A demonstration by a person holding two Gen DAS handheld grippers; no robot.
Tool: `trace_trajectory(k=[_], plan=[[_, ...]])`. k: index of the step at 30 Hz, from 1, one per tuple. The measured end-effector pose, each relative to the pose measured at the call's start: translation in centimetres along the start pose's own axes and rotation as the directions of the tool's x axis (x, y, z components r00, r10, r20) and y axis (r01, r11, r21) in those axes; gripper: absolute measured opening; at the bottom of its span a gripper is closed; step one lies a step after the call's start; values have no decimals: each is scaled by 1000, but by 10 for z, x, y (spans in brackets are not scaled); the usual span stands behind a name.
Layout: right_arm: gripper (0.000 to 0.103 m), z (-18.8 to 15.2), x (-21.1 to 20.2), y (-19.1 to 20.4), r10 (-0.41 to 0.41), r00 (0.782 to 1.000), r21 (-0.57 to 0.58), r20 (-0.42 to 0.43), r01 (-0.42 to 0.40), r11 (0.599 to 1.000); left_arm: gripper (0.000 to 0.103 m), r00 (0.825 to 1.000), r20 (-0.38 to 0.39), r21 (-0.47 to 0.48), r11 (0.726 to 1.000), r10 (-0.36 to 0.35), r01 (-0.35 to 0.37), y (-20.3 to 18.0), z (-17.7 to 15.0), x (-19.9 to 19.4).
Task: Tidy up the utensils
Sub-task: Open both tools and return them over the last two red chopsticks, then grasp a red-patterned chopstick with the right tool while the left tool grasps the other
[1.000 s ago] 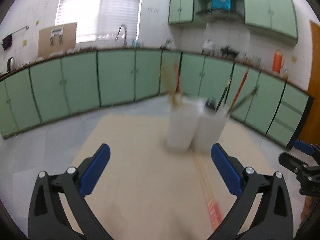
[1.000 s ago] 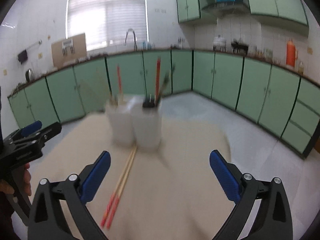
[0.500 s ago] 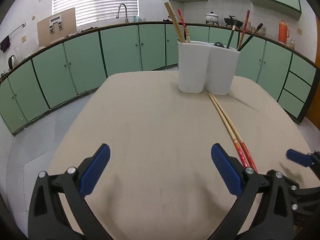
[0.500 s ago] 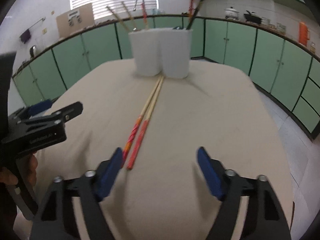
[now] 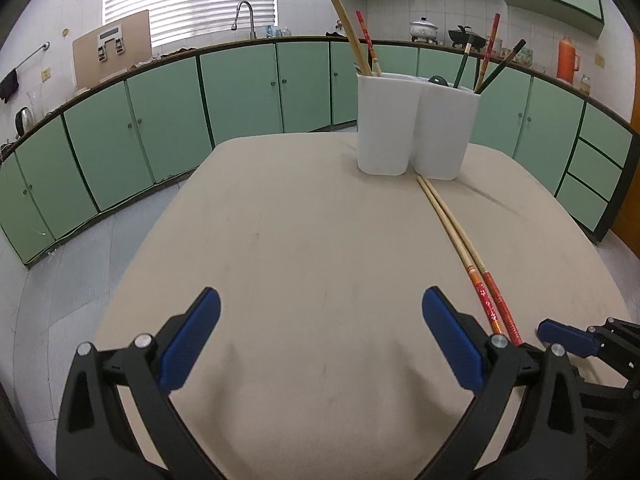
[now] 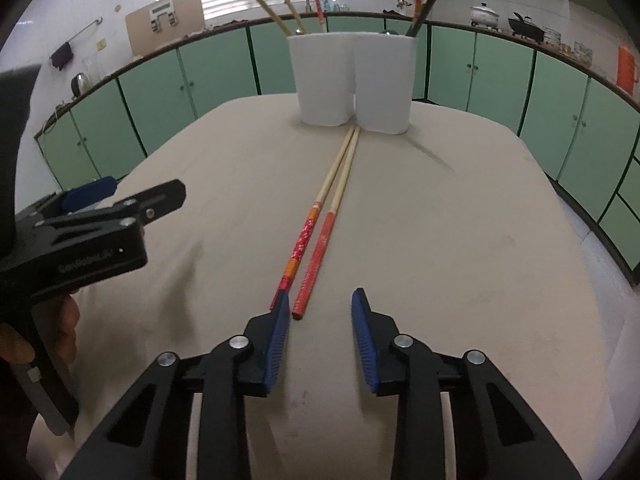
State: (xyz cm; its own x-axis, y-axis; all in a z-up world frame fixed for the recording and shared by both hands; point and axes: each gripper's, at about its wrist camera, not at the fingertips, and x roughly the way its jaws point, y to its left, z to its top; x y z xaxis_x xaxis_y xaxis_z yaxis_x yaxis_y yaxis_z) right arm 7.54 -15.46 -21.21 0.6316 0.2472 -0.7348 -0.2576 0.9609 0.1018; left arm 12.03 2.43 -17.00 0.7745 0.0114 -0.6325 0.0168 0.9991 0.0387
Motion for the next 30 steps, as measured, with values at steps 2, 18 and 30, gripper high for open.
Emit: trace_trajectory(k=[2, 18, 30], plan=[[28, 0, 1, 1, -1, 1000, -4, -2, 1, 1000, 98, 1000, 2, 2, 1000, 0, 0, -1, 0, 0], [7, 1, 3, 0, 12, 1000, 7, -2, -12, 1000, 98, 1000, -10, 23, 999, -27, 27, -13, -2, -3], [6, -1, -2, -38, -50, 999, 127, 9, 48, 991, 98, 997, -29, 15, 998, -68, 68, -17, -2, -1]])
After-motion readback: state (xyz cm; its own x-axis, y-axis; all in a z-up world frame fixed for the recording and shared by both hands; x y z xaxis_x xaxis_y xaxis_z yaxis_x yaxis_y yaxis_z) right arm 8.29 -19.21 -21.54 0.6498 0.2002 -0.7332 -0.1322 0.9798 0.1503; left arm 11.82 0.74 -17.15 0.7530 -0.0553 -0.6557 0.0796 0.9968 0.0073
